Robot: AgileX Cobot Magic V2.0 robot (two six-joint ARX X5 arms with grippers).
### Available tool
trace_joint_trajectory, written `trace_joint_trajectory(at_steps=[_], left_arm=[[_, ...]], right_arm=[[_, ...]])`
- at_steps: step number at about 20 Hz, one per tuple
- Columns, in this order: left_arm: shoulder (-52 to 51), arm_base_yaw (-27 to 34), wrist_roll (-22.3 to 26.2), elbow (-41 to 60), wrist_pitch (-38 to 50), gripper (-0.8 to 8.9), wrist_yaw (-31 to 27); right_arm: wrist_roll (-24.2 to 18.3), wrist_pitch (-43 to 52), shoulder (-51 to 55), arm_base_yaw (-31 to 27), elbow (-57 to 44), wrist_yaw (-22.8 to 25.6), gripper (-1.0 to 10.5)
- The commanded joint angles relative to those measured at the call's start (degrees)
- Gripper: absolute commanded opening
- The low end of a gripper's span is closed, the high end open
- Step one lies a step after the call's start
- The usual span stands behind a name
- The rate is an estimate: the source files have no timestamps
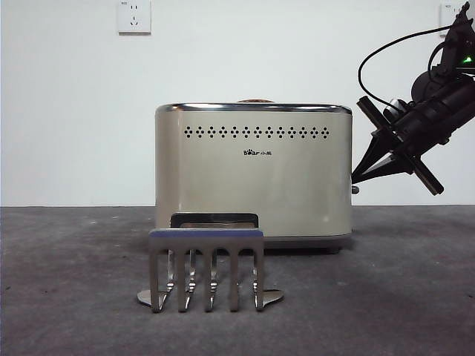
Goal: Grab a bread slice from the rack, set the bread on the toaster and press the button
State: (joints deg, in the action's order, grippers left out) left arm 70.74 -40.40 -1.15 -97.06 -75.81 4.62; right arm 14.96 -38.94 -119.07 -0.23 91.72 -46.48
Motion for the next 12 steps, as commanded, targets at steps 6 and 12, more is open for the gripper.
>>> trace_joint_trajectory(at_steps=[6, 12], left_arm=[[-0.11, -0.02, -0.26, 0.28, 0.15, -0.06, -0.17], [-0.11, -0.02, -0.37, 0.31, 0.17, -0.06, -0.17]], right_arm=[[-1.66, -3.39, -2.93, 0.28, 3.02, 3.37, -0.1], [-5.35, -10.40, -2.91, 1.64, 10.69, 2.56, -0.1]])
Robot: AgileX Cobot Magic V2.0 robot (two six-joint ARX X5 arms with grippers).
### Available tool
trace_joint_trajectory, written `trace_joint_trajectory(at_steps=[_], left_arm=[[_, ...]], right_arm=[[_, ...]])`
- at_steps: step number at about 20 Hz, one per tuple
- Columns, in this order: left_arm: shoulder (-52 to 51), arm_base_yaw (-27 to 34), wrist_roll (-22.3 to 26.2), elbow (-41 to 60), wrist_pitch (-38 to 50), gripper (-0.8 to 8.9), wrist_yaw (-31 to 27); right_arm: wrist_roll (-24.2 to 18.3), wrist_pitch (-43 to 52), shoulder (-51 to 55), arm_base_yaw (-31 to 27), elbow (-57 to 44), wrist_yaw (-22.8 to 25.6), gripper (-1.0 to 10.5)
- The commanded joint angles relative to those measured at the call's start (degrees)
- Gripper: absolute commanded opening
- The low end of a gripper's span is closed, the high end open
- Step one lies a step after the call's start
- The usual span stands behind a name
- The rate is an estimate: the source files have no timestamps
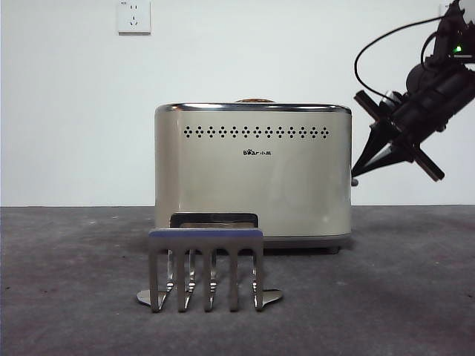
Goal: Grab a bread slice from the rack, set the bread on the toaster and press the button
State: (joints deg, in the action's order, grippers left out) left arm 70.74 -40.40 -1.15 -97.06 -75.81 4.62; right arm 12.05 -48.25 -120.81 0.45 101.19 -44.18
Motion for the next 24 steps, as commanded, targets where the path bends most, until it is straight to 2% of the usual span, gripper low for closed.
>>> trace_joint_trajectory(at_steps=[1, 3, 13, 20, 24], left_arm=[[-0.11, -0.02, -0.37, 0.31, 0.15, -0.06, -0.17], [-0.11, -0.02, -0.37, 0.31, 0.15, -0.06, -0.17], [-0.11, -0.02, -0.13, 0.31, 0.17, -0.06, -0.20], [-0.11, -0.02, -0.11, 0.31, 0.17, -0.06, -0.20], [-0.11, -0.02, -0.11, 0.31, 0.17, -0.05, -0.17]], right_arm=[[-3.13, -1.60, -1.16, 1.36, 2.38, 0.26, -0.1], [-3.13, -2.97, -1.16, 2.27, 5.22, 1.44, -0.1], [-3.58, -16.50, 1.68, 4.15, 19.76, 17.77, -0.1], [-5.31, -20.52, 13.90, 4.17, 19.82, 22.14, -0.1], [-8.57, -25.59, 23.41, 5.14, 19.82, 26.75, -0.1]])
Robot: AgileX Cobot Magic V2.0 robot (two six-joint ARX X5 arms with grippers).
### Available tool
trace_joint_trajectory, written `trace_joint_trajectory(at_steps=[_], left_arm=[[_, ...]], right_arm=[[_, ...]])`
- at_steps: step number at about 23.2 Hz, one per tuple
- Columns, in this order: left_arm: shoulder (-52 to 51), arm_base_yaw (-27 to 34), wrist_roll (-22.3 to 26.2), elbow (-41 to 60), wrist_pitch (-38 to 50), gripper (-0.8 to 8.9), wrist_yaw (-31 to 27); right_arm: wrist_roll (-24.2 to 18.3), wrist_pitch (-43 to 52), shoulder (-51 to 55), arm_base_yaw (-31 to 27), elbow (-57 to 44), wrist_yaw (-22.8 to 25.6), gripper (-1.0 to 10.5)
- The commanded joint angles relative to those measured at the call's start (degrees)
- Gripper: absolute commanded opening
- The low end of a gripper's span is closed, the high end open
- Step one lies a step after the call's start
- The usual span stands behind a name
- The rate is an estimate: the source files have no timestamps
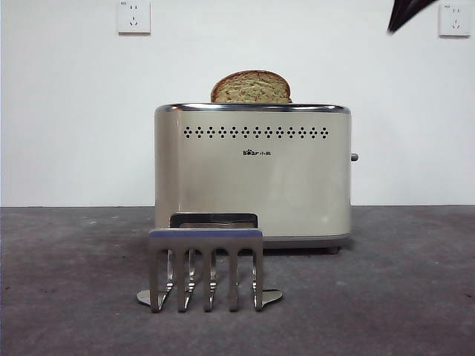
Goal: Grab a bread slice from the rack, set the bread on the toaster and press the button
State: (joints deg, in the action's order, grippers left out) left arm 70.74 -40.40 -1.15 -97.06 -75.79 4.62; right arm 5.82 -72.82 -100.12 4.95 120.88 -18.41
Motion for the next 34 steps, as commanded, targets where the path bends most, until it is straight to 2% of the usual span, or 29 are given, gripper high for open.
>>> trace_joint_trajectory(at_steps=[1, 5, 7, 13, 18, 23, 30, 31, 32, 34], left_arm=[[-0.09, -0.02, -0.11, 0.31, 0.15, -0.05, -0.15], [-0.09, -0.02, -0.55, 0.31, 0.15, -0.04, 0.04], [-0.09, -0.02, -2.40, 0.31, 0.15, -0.04, 0.28], [-0.09, -0.02, -2.27, 0.28, 0.15, -0.04, 0.24], [-0.09, -0.02, -2.27, 0.28, 0.15, -0.04, 0.24], [-0.09, 0.00, -2.27, 0.28, 0.17, -0.04, 0.26], [-2.19, 5.22, -2.23, 0.68, 0.17, -0.04, -0.13], [-3.48, 6.10, 0.92, 1.38, 0.26, -0.03, -0.33], [-5.16, 7.06, 6.71, 2.58, 0.85, -0.03, -0.59], [-9.42, 9.51, 12.59, 6.67, 4.52, -0.03, 0.55]], right_arm=[[-3.21, -2.08, 5.33, 1.03, 0.13, 1.60, -0.1], [-2.99, -4.55, 16.13, 2.97, 0.13, 7.02, -0.1], [-2.89, -6.10, 21.05, 4.15, 0.13, 12.44, -0.1], [-1.36, -6.14, 33.31, 5.64, 0.02, 25.27, -0.1], [-1.03, -6.12, 37.05, 5.60, 0.04, 25.73, 0.0], [-0.98, -6.12, 36.11, 5.60, 0.04, 29.38, 0.0], [-0.98, -6.12, 32.02, 5.60, 0.04, 29.35, 0.0], [-0.98, -6.12, 31.21, 5.60, 0.04, 29.35, 0.0], [-0.98, -6.12, 30.42, 5.60, 0.04, 29.38, 0.0], [-0.98, -6.12, 28.61, 5.60, 0.04, 29.35, 0.0]])
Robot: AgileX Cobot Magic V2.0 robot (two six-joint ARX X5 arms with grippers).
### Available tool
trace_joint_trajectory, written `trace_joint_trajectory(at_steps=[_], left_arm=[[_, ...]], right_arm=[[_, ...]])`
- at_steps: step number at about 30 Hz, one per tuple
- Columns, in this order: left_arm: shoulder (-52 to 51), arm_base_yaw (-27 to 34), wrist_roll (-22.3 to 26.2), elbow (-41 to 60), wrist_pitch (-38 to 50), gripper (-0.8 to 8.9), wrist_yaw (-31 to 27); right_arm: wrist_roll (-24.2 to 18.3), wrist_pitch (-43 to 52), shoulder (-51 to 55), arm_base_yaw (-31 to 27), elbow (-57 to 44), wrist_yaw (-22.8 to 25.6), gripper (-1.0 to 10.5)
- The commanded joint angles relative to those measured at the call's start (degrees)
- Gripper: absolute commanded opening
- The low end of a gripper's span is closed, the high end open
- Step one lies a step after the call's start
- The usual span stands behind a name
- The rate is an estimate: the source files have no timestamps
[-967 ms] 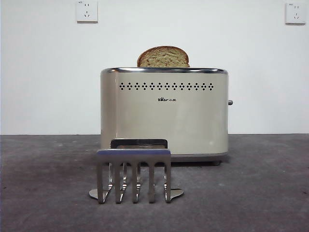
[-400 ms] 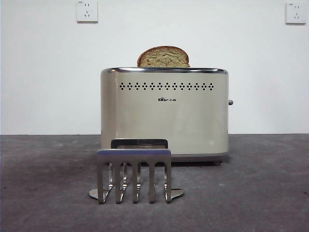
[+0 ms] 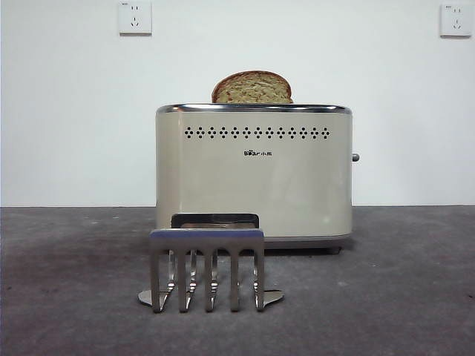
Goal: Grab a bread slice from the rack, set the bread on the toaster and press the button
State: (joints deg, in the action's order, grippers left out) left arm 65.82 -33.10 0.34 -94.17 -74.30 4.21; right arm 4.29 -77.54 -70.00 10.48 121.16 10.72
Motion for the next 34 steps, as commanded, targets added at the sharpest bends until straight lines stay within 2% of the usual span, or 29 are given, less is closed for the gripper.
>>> trace_joint_trajectory(at_steps=[1, 9, 12, 15, 22, 27, 34], left_arm=[[-7.10, 4.09, 12.02, 6.93, 6.29, -0.03, 2.05], [-32.30, 23.30, 11.93, 41.70, 38.12, -0.03, 3.26], [-42.03, 28.04, 15.17, 54.86, 46.93, -0.03, 3.06], [-49.90, 31.34, 14.60, 66.71, 53.90, -0.03, 2.47], [-61.22, 31.76, 4.42, 86.49, 65.20, -0.03, 1.77], [-65.18, 30.29, 4.13, 93.59, 71.36, -0.03, 1.75], [-65.61, 29.51, 4.07, 93.74, 67.73, -0.03, -1.22]], right_arm=[[0.55, -1.40, -2.51, 0.07, -0.24, 0.24, 0.0], [0.55, -1.40, -10.78, 0.07, -0.24, 0.22, 0.0], [0.55, -1.40, -13.92, 0.07, -0.24, 0.22, 0.0], [0.55, -1.40, -16.83, 0.00, -0.24, 0.22, 0.0], [0.55, -1.40, -22.43, 0.00, -0.24, 0.22, 0.0], [0.55, -1.38, -25.03, 0.00, -0.24, 0.22, 0.0], [0.55, -1.29, -25.77, -0.02, -0.24, 0.22, 0.0]])
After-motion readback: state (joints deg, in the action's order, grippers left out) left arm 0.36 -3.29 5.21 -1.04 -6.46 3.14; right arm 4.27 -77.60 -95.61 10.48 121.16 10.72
